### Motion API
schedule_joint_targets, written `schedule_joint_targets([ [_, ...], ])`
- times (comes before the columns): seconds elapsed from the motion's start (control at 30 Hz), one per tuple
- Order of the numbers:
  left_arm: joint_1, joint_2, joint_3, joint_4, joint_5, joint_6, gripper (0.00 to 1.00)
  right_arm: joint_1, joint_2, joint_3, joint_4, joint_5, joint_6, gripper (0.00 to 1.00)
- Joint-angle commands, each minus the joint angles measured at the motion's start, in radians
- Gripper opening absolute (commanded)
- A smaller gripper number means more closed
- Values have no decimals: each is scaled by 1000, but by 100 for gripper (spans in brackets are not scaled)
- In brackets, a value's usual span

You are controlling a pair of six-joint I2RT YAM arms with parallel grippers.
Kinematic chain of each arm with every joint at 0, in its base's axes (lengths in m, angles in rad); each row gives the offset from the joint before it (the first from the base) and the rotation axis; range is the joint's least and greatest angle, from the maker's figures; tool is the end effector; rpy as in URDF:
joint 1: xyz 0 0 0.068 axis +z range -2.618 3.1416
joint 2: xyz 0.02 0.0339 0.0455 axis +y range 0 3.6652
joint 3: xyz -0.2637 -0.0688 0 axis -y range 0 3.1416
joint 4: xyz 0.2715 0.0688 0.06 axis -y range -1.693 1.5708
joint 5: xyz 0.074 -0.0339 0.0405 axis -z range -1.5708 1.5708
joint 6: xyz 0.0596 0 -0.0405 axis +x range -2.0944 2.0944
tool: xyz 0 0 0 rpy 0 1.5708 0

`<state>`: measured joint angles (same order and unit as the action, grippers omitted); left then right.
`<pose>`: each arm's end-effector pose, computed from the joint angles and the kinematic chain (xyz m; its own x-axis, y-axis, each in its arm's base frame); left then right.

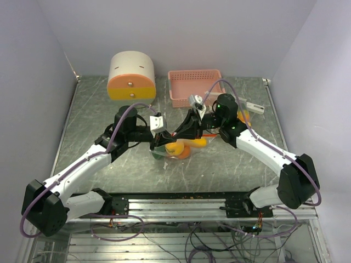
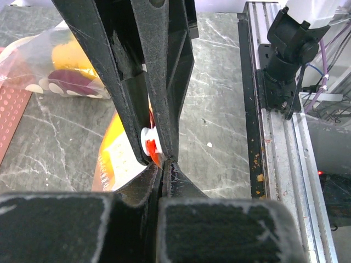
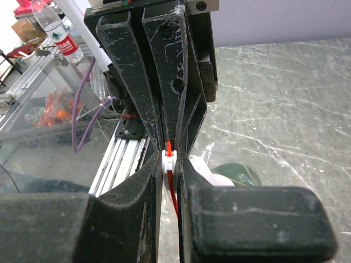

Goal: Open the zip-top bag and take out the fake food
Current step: Unzip the zipper food storage bag at the center of the board.

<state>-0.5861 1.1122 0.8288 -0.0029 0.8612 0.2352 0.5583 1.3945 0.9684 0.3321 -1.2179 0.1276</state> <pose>0.2157 -0.1975 0.2998 -0.0035 0.1846 -0.9828 0.9949 0.1000 0.0152 0.2587 0.2275 0.3067 -0.2031 -0.0750 -0.9763 -0.9574 -0.1938 0.2141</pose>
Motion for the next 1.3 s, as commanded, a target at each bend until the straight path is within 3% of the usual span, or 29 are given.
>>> schedule_joint_targets([
  [0.0, 6, 2, 12, 17, -15, 4, 7, 8, -34, 4, -48, 28, -46, 0],
  [0.6, 56, -162, -97, 222, -313, -180, 7, -48, -104, -101, -158, 278, -92, 0],
  [0.87, 154, -200, -193, 422, -657, -388, 7, -60, -209, -181, -232, 539, -89, 0],
  [1.07, 228, -147, -148, 426, -860, -509, 7, -60, -309, -238, -231, 797, -7, 0],
  [1.17, 267, -111, -109, 391, -912, -577, 7, -60, -369, -282, -220, 854, 2, 0],
  [1.27, 290, -97, -108, 415, -866, -619, 7, -60, -392, -296, -235, 866, -5, 0],
])
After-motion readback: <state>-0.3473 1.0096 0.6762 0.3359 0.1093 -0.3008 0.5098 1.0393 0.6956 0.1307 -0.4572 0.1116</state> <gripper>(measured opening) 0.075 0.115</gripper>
